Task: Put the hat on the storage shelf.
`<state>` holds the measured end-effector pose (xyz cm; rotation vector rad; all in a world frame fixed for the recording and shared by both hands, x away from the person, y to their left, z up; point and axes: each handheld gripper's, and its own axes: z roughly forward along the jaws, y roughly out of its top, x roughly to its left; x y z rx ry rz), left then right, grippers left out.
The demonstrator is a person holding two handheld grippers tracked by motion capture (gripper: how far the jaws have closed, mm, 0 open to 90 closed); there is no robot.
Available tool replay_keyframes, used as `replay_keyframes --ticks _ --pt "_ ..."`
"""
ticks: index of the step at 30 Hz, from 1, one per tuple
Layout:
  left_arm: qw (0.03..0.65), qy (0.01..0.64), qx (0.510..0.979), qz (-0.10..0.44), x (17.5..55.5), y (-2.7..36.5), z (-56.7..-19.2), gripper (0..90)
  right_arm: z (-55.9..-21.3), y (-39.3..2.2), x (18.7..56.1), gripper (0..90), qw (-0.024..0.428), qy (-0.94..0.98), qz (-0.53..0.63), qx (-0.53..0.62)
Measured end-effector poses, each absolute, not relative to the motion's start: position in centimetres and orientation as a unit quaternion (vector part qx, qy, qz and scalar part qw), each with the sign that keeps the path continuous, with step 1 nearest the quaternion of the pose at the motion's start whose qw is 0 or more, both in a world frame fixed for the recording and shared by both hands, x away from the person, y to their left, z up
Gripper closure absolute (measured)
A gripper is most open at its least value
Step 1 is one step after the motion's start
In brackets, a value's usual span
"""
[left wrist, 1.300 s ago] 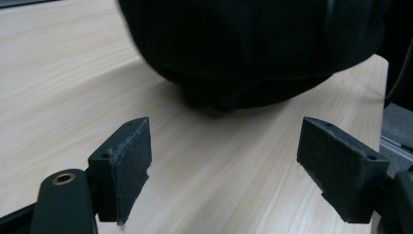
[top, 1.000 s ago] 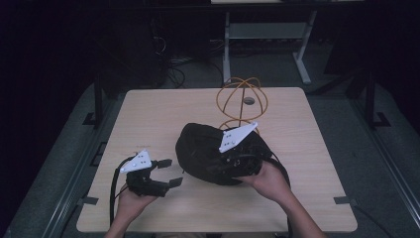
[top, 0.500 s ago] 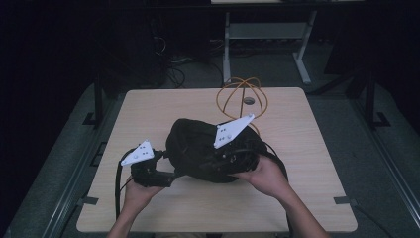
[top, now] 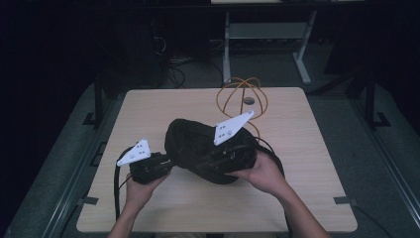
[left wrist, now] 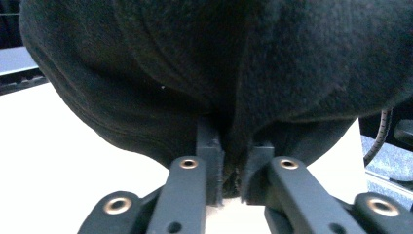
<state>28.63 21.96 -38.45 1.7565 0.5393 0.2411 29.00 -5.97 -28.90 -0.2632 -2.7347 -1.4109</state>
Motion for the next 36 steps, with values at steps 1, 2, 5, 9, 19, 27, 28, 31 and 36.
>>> replay_keyframes --ticks 1,2,5,9,19,27,28,31,36 --pt "0.6 0.234 0.758 0.105 28.6 22.0 -38.3 84.4 -28.9 -6.1 29.1 77.7 0.029 -0.884 -0.459 -0.088" --pt "0.599 0.232 0.759 0.108 28.6 22.1 -38.2 85.0 -29.1 -6.4 29.2 77.7 0.034 -0.88 -0.465 -0.092" --pt "0.602 0.232 0.757 0.104 28.5 22.3 -37.8 85.1 -29.2 -6.6 29.3 77.4 0.034 -0.877 -0.471 -0.094" --pt "0.603 0.224 0.758 0.108 28.3 22.7 -37.1 85.7 -29.4 -7.1 29.3 76.0 0.04 -0.867 -0.485 -0.105" --pt "0.611 0.212 0.753 0.121 28.3 22.9 -33.9 86.0 -29.5 -8.5 30.5 69.4 0.064 -0.846 -0.514 -0.122" --pt "0.606 0.197 0.757 0.144 28.4 22.9 -30.7 86.2 -29.5 -9.3 30.7 57.9 0.055 -0.831 -0.537 -0.132" --pt "0.602 0.194 0.76 0.149 28.5 22.9 -30.3 86.2 -29.5 -9.4 30.7 54.5 0.053 -0.83 -0.539 -0.134" --pt "0.597 0.194 0.762 0.156 28.5 23.0 -29.6 86.2 -29.5 -10.4 30.6 47.3 0.03 -0.824 -0.545 -0.152" --pt "0.599 0.198 0.76 0.157 28.8 23.8 -28.9 86.2 -30.9 -12.7 30.4 40.0 0.013 -0.81 -0.558 -0.179"
